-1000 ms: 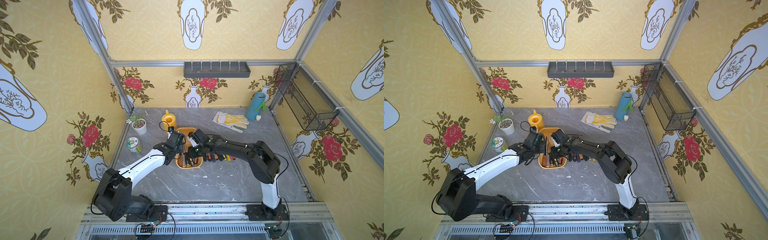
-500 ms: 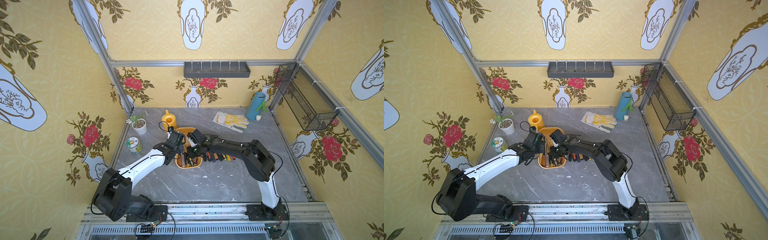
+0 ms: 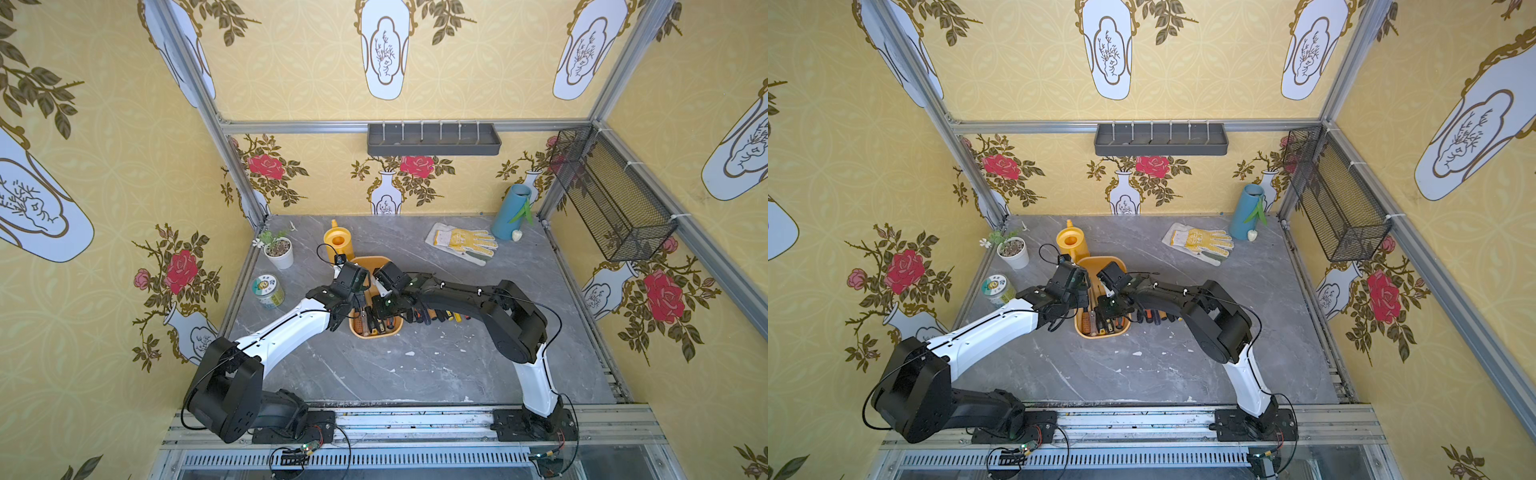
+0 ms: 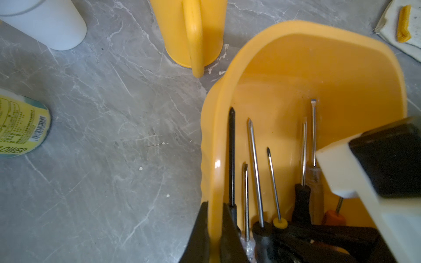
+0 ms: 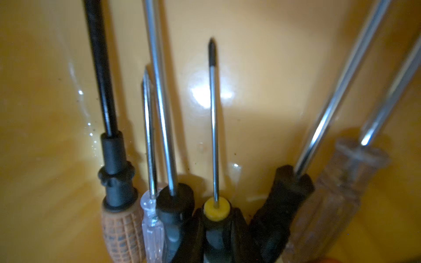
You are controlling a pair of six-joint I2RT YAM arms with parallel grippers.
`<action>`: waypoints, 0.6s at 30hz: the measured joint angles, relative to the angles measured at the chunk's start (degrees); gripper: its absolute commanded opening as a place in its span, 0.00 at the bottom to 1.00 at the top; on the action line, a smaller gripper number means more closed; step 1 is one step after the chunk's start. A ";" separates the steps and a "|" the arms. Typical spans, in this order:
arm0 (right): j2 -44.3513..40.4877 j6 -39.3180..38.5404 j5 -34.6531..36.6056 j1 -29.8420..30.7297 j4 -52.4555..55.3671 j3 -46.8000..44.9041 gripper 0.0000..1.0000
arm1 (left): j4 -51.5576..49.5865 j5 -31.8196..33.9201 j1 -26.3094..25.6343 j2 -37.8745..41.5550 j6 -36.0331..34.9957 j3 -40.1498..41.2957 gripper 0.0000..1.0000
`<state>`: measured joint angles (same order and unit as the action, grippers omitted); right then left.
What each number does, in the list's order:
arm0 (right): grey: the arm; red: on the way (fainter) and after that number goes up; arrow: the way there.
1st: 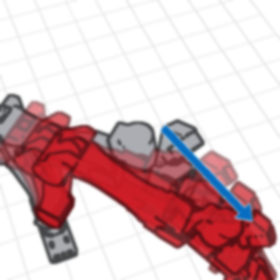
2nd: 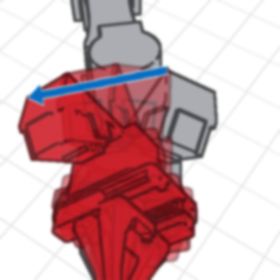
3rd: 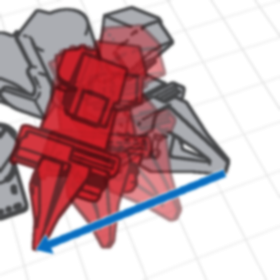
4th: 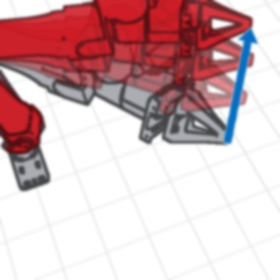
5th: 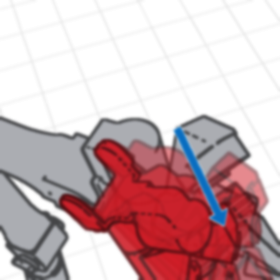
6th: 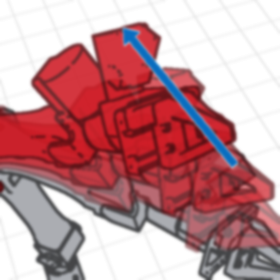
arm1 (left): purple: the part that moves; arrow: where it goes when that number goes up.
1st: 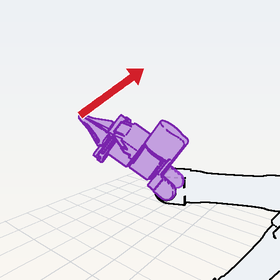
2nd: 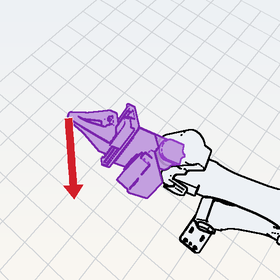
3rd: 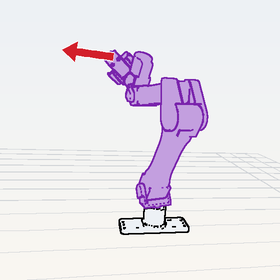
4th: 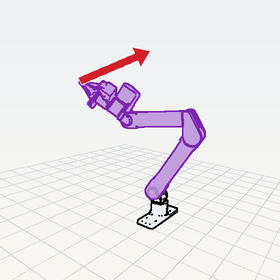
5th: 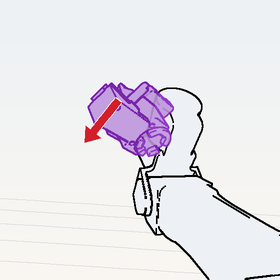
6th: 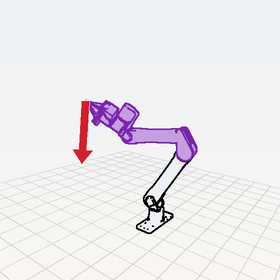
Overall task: Take out the screwdriver from the storage box
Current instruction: Pick up the screwdriver from the storage box.
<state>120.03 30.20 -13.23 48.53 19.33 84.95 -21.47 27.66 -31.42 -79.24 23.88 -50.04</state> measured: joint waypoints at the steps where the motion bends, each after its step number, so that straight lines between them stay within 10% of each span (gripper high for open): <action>1: 0.00 0.00 0.00 0.00 0.00 0.00 0.18 | -0.02 0.04 0.00 0.02 0.00 0.00 0.00; 18: -4.96 0.85 0.57 0.20 -0.46 -3.10 0.00 | 0.22 0.59 -0.04 -0.13 -0.31 0.02 0.00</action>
<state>115.07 31.05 -12.67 48.73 18.87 81.84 -21.26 28.25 -31.46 -79.37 23.57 -50.02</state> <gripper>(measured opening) 0.204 0.102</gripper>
